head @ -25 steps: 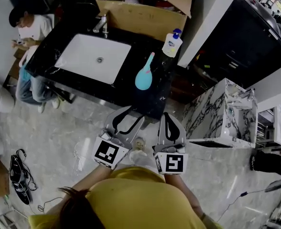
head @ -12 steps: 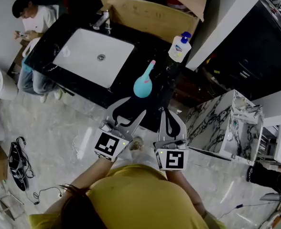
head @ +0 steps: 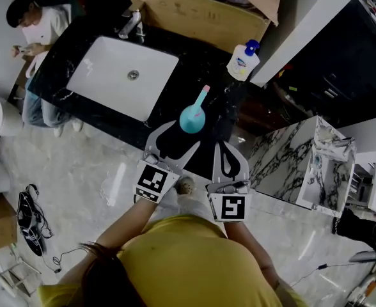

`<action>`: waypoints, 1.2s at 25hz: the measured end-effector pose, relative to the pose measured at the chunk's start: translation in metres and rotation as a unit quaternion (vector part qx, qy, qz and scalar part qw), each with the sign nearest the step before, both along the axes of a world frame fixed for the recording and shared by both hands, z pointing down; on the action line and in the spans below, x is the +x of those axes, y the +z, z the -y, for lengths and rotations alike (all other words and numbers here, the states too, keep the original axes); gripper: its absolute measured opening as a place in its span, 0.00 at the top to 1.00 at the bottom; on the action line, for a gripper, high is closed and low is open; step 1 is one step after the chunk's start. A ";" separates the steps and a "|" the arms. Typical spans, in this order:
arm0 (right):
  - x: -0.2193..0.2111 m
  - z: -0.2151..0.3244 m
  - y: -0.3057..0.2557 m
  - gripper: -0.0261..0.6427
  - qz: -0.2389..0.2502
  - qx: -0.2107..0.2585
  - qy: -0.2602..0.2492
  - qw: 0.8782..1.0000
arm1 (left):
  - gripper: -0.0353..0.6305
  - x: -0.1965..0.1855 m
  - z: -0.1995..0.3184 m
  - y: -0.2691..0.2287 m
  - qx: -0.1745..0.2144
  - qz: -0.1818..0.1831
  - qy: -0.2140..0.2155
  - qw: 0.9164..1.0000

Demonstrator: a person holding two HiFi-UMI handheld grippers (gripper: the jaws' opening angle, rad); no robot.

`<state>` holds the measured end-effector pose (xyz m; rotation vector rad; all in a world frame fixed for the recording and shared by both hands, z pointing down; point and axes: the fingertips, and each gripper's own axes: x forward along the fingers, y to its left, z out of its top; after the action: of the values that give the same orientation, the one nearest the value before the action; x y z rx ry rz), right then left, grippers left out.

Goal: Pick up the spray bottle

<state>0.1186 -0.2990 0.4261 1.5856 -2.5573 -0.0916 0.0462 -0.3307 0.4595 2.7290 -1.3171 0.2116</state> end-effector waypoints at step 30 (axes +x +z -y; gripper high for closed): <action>0.016 0.046 0.047 0.96 -0.020 -0.050 0.063 0.997 | 0.33 0.034 0.069 0.092 -0.075 0.082 0.085 0.990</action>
<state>0.1341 -0.3453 0.4727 1.6842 -2.3857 0.0153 0.0801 -0.3997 0.5515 2.7429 -1.0547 0.5357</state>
